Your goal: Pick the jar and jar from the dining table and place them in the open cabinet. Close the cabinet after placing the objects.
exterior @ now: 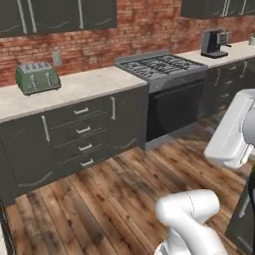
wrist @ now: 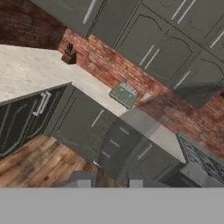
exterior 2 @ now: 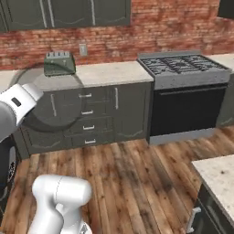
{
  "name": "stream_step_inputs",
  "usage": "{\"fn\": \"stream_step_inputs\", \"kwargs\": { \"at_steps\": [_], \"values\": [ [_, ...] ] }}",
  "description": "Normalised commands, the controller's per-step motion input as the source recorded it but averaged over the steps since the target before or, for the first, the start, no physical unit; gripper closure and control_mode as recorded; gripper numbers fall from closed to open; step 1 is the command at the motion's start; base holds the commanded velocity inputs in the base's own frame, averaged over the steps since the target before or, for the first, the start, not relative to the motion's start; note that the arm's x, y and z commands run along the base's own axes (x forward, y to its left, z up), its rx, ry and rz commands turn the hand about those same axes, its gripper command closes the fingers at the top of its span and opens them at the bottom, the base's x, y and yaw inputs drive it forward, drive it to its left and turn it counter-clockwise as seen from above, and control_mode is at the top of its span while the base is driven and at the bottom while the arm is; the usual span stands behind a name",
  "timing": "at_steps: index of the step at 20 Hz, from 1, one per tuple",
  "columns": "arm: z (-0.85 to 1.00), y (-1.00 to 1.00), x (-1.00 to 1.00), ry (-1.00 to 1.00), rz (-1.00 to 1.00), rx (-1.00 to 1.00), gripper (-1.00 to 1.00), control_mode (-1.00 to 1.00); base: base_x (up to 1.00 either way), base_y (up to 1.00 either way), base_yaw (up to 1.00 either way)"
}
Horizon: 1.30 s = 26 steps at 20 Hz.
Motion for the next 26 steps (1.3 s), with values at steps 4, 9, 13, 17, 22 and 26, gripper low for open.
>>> {"fn": "stream_step_inputs", "kwargs": {
  "at_steps": [4,9,13,17,22,26],
  "values": [
    [0.0,0.0,0.0,0.0,0.0,0.0,1.0,1.0,0.0,0.0,0.78],
    [0.0,0.0,0.0,0.0,0.0,0.0,1.0,1.0,0.0,0.0,0.69],
    [0.0,0.0,0.0,0.0,0.0,0.0,1.0,1.0,0.09,0.0,0.48],
    [0.0,0.0,0.0,0.0,0.0,0.0,1.0,1.0,0.46,-0.02,0.32],
    [0.0,0.0,0.0,0.0,0.0,0.0,1.0,1.0,0.81,-0.27,0.26],
    [0.0,0.0,0.0,0.0,0.0,0.0,1.0,1.0,0.9,-0.32,0.26]
  ]
}}
